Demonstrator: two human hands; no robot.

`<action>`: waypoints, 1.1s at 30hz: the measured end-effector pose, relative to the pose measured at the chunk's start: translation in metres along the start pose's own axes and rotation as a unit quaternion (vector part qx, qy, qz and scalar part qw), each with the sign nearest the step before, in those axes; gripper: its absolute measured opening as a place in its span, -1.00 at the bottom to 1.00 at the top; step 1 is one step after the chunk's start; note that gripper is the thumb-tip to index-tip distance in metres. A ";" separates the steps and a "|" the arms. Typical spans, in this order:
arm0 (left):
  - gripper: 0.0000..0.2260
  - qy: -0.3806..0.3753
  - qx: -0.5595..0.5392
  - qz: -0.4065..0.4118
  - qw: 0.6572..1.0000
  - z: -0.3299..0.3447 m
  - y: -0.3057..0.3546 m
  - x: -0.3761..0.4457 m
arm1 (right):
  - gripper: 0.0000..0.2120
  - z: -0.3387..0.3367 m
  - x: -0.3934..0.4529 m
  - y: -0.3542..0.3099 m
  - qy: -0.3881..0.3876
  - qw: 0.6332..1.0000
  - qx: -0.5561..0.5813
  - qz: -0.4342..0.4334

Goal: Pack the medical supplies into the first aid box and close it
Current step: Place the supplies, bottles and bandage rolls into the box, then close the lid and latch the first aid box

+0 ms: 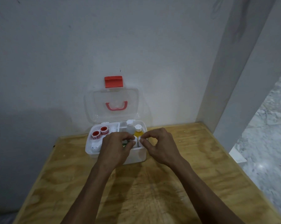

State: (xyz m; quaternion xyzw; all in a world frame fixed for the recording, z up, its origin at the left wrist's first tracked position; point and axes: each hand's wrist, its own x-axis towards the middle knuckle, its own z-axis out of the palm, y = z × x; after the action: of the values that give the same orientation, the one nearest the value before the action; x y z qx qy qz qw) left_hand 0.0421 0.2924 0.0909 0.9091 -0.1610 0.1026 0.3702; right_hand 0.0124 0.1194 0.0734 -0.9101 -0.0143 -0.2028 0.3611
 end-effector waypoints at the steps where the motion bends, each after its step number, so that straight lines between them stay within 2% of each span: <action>1: -0.80 0.001 0.000 -0.001 1.000 0.000 0.000 -0.001 | -0.82 0.000 0.000 0.000 -0.002 1.000 0.001 0.002; 15: -0.72 0.013 -0.021 -0.019 1.000 -0.005 0.004 -0.007 | -0.72 -0.002 -0.002 -0.001 0.014 0.999 0.038 0.012; 20: -0.70 0.125 -0.058 -0.013 0.990 -0.029 0.003 0.001 | -0.73 -0.018 0.017 -0.015 0.078 0.990 0.117 0.030; 24: -0.68 0.200 -0.070 -0.044 0.976 -0.056 -0.008 0.022 | -0.71 -0.026 0.049 -0.029 0.113 0.977 0.171 0.050; 28: -0.59 0.223 -0.066 -0.082 0.969 -0.071 -0.019 0.044 | -0.60 -0.020 0.081 -0.037 0.111 0.973 0.188 0.079; 33: -0.49 0.210 -0.096 -0.130 0.964 -0.082 -0.032 0.075 | -0.50 -0.008 0.113 -0.046 0.102 0.968 0.203 0.105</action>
State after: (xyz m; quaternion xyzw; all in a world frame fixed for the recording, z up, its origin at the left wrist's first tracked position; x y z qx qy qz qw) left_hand 0.1177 0.3557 0.1504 0.8401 0.0306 0.2268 0.4918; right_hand 0.1053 0.1342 0.1517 -0.7885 0.0769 -0.2482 0.5574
